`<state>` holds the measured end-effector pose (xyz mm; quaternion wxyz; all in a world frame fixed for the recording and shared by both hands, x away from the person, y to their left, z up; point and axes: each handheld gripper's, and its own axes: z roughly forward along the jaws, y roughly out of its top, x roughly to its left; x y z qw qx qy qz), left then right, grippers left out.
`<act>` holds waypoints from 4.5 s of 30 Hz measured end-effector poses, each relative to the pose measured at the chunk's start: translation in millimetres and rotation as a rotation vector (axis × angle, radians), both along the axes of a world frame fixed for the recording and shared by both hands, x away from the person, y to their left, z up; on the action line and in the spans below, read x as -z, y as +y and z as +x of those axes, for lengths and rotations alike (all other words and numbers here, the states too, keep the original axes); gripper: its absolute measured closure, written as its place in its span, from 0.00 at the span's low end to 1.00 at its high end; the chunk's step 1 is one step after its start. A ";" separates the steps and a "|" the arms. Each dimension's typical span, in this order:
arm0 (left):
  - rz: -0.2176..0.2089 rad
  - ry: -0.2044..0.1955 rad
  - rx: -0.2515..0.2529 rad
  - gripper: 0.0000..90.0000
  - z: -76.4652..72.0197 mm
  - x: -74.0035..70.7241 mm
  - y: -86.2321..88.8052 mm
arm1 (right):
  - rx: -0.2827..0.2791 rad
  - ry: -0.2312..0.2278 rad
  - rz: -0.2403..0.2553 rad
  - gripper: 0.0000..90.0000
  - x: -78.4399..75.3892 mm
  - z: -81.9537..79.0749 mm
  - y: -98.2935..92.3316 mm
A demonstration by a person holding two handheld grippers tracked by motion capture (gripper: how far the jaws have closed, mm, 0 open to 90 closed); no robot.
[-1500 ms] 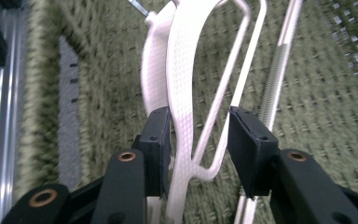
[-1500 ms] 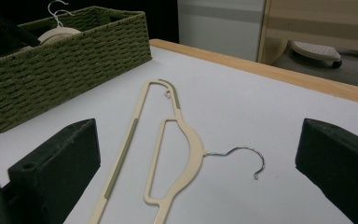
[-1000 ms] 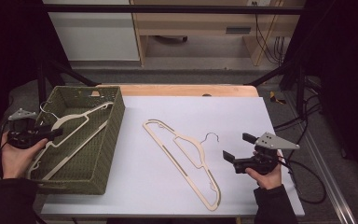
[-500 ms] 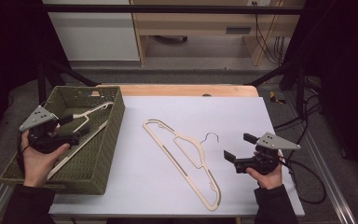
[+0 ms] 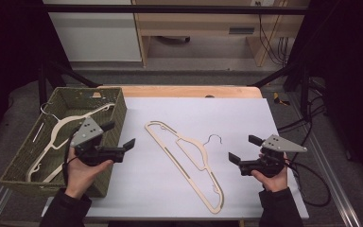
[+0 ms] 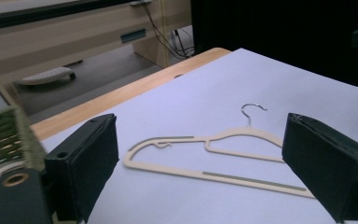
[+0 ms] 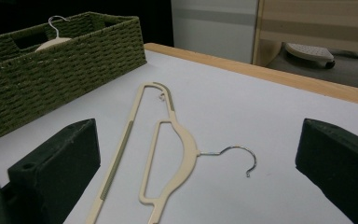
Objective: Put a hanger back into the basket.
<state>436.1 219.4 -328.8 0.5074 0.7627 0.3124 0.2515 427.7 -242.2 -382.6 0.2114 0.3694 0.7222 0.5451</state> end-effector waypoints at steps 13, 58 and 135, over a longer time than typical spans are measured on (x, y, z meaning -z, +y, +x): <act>0.016 0.057 0.090 0.12 21.4 22.3 -63.9 | 0.005 0.004 0.002 0.00 0.6 -0.1 -1.9; 0.136 0.218 0.183 0.24 113.3 106.8 -207.4 | -0.004 -0.004 0.024 0.00 0.0 -1.0 -8.2; 0.188 0.175 0.220 0.99 109.5 104.7 -207.9 | -0.121 0.250 -0.042 0.13 60.1 32.0 54.8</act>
